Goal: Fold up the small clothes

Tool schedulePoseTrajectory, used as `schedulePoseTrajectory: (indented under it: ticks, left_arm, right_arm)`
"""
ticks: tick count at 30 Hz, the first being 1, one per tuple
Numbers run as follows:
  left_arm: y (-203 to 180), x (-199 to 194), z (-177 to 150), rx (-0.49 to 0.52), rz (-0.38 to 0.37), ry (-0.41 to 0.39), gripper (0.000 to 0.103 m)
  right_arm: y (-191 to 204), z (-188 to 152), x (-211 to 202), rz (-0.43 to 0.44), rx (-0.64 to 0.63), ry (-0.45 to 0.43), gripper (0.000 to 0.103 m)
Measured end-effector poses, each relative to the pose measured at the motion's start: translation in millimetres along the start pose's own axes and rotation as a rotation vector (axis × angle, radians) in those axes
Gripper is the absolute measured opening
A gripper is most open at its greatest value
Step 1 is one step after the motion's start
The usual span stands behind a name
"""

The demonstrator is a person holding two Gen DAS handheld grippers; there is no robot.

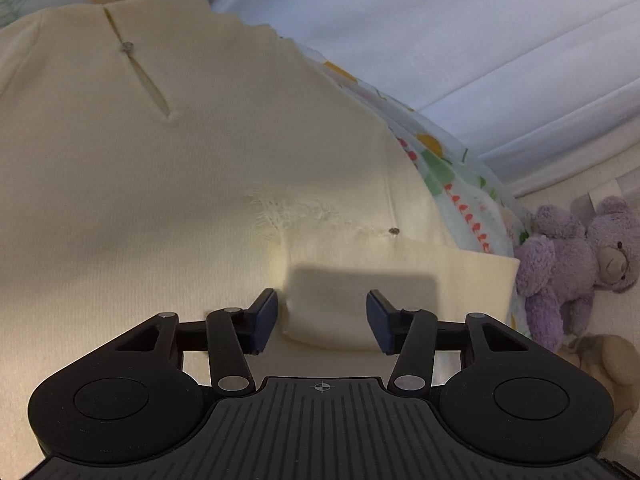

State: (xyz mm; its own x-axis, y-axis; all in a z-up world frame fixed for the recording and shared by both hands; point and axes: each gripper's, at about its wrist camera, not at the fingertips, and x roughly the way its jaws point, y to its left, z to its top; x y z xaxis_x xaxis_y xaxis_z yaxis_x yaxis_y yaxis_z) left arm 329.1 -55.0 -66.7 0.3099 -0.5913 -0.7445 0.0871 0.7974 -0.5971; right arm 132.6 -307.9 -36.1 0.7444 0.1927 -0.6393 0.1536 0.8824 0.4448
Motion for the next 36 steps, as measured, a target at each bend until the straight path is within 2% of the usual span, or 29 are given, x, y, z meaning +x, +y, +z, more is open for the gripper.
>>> schedulePoseTrajectory:
  ticks: [1,2,3,5,9,13,15,18,19,21,23,25,26,27,28,29,30,32,36]
  left_arm:
    - [0,4,1,-0.006,-0.001,0.009,0.041]
    - [-1,8,1,-0.001,0.002,0.009,0.034]
    - [-1,9,1,0.011,0.007,0.001,0.021]
    - [-2,13,3,0.027,0.018,-0.002,0.010]
    - [-2,1,8,0.042,0.035,-0.054,0.007]
    - [0,-42,16,0.099,0.038,-0.173,0.007]
    - [6,-61,20,0.117,0.088,-0.217,0.007]
    - [23,-85,26,0.163,0.223,-0.297,0.007]
    - [33,-91,28,0.167,0.277,-0.313,0.007]
    - [55,-96,31,0.133,0.318,-0.315,0.007]
    - [74,-97,32,0.086,0.280,-0.302,0.011]
    - [91,-94,31,0.040,0.208,-0.300,0.023]
    - [96,-91,32,0.029,0.165,-0.296,0.037]
    - [100,-88,32,0.017,0.137,-0.293,0.041]
    - [101,-78,34,-0.004,0.118,-0.283,0.040]
    - [103,-74,36,-0.018,0.120,-0.271,0.028]
    - [103,-71,38,-0.020,0.131,-0.258,0.007]
    - [99,-73,39,0.000,0.155,-0.274,0.006]
    - [83,-101,38,0.066,0.158,-0.379,0.006]
  right_arm:
    - [-3,1,0,-0.001,0.011,0.001,0.035]
    - [-4,2,3,-0.001,0.018,0.002,0.034]
    - [-5,3,4,0.000,0.023,0.002,0.033]
    - [-6,7,10,0.000,0.033,0.006,0.032]
    - [-5,12,20,-0.009,0.037,0.022,0.029]
    - [-2,22,29,-0.019,0.030,0.017,0.029]
    - [0,30,33,-0.015,0.027,0.004,0.029]
    - [2,39,43,-0.016,0.035,-0.005,0.029]
    - [1,42,47,-0.017,0.046,-0.004,0.029]
    - [0,45,55,-0.011,0.075,0.004,0.029]
    - [-1,46,63,0.000,0.105,0.021,0.029]
    - [-1,45,70,0.007,0.122,0.037,0.029]
    - [-2,45,74,0.009,0.132,0.045,0.029]
    - [-1,44,76,0.010,0.140,0.052,0.029]
    - [1,45,79,0.011,0.141,0.055,0.029]
    - [3,44,80,0.010,0.138,0.057,0.029]
    - [5,44,82,0.009,0.134,0.058,0.029]
    - [7,45,85,0.010,0.132,0.061,0.029]
    - [0,46,84,0.016,0.172,0.055,0.029]
